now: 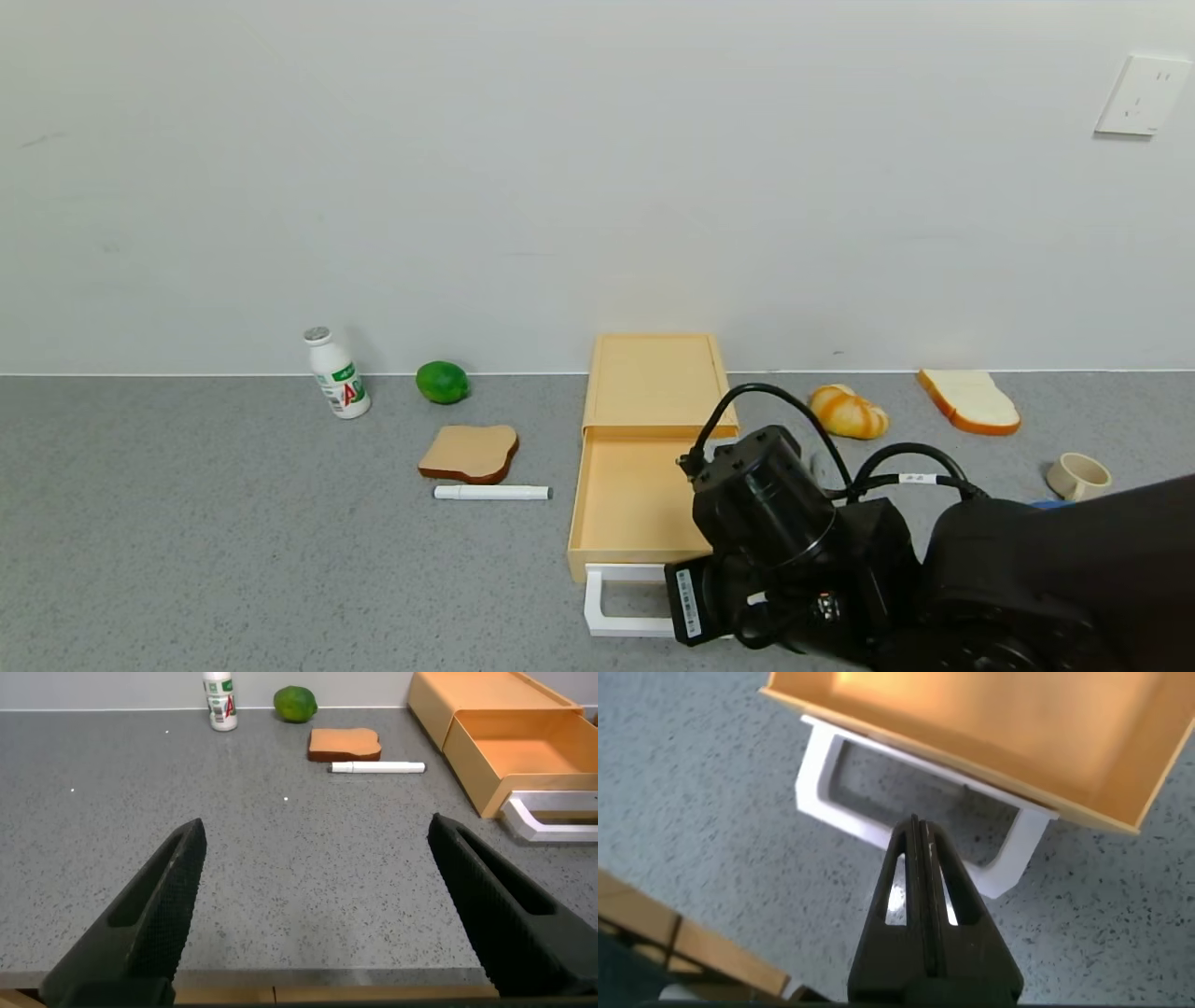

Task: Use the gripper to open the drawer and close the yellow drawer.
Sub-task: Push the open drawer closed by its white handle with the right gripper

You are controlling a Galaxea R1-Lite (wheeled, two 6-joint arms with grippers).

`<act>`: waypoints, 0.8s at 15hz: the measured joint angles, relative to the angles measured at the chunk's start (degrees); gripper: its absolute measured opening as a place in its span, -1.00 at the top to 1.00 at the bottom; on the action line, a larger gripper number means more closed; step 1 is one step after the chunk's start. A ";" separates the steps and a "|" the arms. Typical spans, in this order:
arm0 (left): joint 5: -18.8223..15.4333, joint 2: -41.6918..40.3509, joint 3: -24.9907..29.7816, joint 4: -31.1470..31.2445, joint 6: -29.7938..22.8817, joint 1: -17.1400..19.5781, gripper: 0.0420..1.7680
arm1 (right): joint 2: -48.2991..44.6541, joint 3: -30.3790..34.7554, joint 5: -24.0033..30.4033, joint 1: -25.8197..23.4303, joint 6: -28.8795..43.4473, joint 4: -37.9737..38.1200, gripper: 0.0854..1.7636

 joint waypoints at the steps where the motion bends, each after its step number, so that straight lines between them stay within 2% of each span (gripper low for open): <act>1: 0.00 0.00 0.00 0.00 -0.02 0.00 -0.94 | 0.83 0.35 -1.71 0.60 0.79 -1.16 0.96; 6: -0.02 0.00 0.00 0.00 -0.02 0.00 -0.94 | 3.36 1.10 -3.33 2.12 1.32 -2.16 0.96; 12: 0.00 0.00 0.00 -0.02 -0.02 0.00 -0.94 | 4.30 0.99 -4.57 0.96 1.76 -1.94 0.96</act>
